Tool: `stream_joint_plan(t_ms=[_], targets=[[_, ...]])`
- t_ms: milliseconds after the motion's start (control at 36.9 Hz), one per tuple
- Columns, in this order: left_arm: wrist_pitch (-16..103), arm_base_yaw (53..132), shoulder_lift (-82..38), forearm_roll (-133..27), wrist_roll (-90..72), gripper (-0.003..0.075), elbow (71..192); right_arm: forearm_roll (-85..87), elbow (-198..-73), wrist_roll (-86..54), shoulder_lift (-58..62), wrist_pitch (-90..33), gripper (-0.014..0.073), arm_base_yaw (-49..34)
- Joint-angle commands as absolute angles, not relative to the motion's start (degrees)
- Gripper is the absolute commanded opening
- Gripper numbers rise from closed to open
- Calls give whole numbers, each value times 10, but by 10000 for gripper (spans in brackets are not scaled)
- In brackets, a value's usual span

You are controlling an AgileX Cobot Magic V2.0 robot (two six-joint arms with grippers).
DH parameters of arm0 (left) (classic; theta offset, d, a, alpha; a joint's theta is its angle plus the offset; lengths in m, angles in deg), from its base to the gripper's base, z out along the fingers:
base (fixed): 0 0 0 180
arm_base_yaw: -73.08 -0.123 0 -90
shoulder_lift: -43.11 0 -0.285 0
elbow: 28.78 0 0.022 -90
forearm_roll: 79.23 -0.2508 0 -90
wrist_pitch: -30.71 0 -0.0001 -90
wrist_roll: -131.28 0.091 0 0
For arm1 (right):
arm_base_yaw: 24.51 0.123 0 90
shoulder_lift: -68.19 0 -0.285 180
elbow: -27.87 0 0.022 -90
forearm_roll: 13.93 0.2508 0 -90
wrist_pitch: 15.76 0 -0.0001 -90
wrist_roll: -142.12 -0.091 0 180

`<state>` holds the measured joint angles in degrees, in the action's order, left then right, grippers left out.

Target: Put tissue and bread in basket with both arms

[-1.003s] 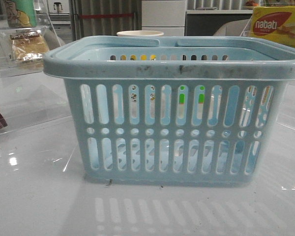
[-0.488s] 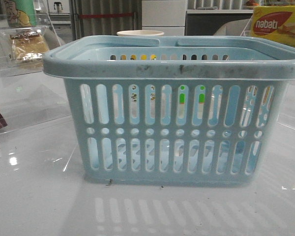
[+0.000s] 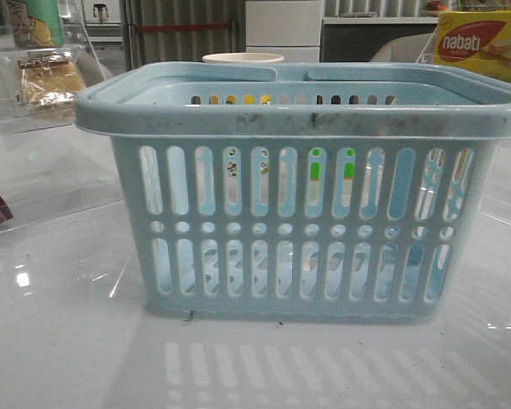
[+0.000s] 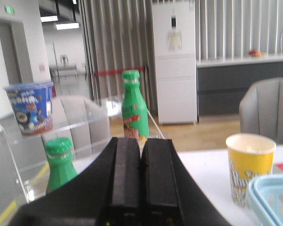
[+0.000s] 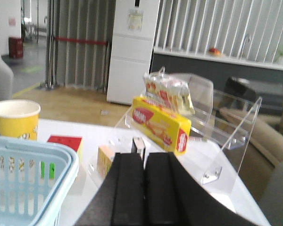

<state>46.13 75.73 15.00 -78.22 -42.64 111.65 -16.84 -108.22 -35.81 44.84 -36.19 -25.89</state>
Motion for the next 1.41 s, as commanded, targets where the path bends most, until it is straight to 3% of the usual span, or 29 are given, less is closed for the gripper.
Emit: stream_joint_plan(t_ms=[0,352,678,759,840,949,1057,1382], targets=[[452,757,108,-777,-430,90,1144,-178,-1131,-358,389,-400,58,-262],[536,757,39,-777,-430,90,1135,-178,-1136,-358,251,-495,58,-262],[534,757,38,-777,-430,92,1135,-178,-1136,-358,242,-493,59,-262],[543,757,38,-777,-428,134,1135,-178,-1136,-358,242,-493,68,-262],[552,757,38,-777,-429,224,1135,-178,-1136,-358,241,-493,147,-262],[557,757,38,-777,-429,370,1135,-178,-1136,-358,234,-490,356,-262],[556,757,38,-777,-429,402,1135,-180,-1136,-358,225,-482,531,-262],[556,757,38,-777,-429,402,1135,-200,-1166,-360,141,-460,562,-276]])
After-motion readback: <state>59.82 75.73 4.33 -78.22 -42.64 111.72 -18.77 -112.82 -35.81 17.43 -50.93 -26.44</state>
